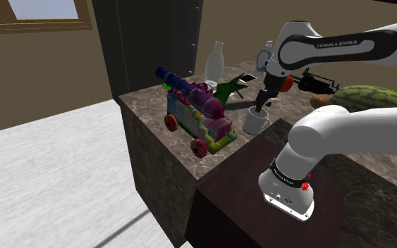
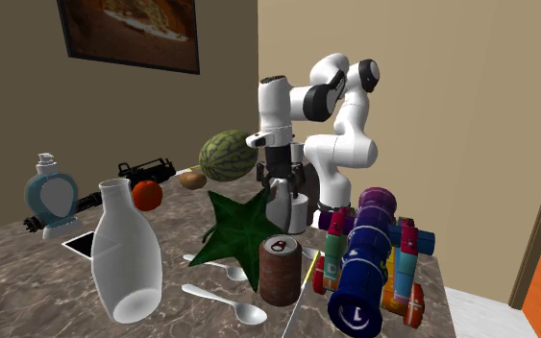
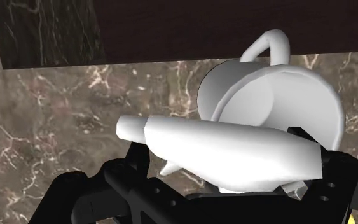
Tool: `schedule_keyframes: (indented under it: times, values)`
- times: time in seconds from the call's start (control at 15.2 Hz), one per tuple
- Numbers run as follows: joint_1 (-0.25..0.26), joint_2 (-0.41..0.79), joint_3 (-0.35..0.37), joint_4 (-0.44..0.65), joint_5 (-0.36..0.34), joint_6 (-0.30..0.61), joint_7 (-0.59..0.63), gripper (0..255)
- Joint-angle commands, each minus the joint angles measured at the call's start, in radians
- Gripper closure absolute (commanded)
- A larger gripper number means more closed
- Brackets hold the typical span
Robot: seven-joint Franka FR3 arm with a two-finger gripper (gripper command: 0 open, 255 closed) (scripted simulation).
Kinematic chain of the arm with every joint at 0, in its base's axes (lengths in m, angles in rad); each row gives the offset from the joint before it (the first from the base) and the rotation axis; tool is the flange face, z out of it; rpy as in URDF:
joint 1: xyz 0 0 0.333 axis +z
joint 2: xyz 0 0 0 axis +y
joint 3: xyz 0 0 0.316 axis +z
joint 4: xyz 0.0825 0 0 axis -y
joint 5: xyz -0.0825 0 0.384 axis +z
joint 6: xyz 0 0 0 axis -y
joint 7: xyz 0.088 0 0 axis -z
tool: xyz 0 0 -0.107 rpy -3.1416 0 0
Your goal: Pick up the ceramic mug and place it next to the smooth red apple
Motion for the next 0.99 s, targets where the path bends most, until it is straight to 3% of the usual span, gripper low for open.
schedule_keyframes:
  times: [0.0,0.26,0.73,0.79,0.92]
  values:
    - [-0.006,0.012,-0.012,-0.027,-0.012,0.037,-0.001,0]
    - [-0.012,0.037,-0.029,-0.065,-0.030,0.099,0.000,0]
    - [-0.012,0.037,-0.029,-0.065,-0.030,0.099,0.000,0]
    - [-0.013,0.036,-0.029,-0.065,-0.030,0.098,0.000,255]
    - [-0.012,0.036,-0.028,-0.064,-0.030,0.097,0.000,255]
